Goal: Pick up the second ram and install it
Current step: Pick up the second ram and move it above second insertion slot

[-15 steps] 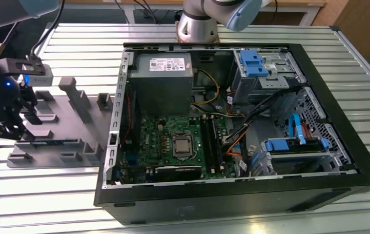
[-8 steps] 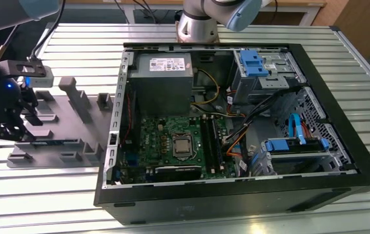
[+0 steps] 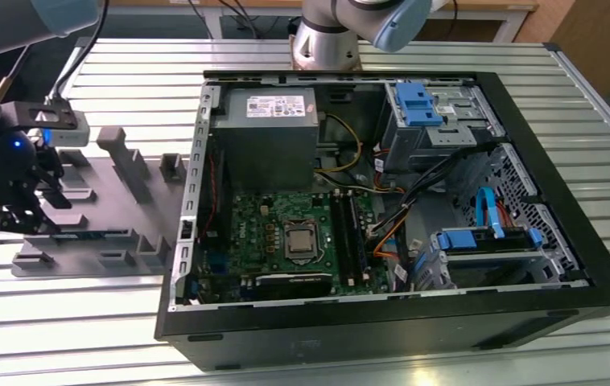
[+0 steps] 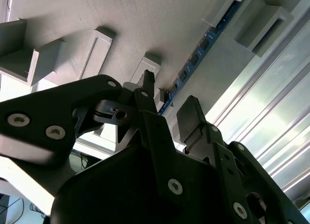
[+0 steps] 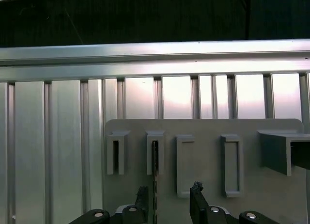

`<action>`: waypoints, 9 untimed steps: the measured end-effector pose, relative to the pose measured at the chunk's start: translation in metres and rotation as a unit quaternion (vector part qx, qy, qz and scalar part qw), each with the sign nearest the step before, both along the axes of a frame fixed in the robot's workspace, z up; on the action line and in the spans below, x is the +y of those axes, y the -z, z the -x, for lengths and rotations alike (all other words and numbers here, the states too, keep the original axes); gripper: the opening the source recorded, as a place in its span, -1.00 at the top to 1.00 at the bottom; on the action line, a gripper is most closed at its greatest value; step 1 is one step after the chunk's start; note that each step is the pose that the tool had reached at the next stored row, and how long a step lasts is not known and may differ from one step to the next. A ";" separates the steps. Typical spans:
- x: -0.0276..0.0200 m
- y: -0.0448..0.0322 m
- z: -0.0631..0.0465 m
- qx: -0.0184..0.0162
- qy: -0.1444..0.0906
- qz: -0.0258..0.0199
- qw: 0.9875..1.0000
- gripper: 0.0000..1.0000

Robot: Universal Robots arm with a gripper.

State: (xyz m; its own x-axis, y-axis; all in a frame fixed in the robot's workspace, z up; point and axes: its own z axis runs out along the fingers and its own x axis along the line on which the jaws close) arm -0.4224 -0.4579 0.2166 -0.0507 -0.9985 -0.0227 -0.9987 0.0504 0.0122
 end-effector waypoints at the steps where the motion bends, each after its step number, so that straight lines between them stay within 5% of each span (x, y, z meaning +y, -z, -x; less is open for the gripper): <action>1: -0.0001 0.0004 0.000 0.000 0.000 0.000 1.000 0.07; 9: -0.0003 0.0025 0.000 0.000 0.000 0.000 1.000 0.23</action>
State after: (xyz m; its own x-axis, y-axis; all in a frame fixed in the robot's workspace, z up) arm -0.4224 -0.4582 0.2141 -0.0507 -0.9985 -0.0227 -0.9987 0.0504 0.0121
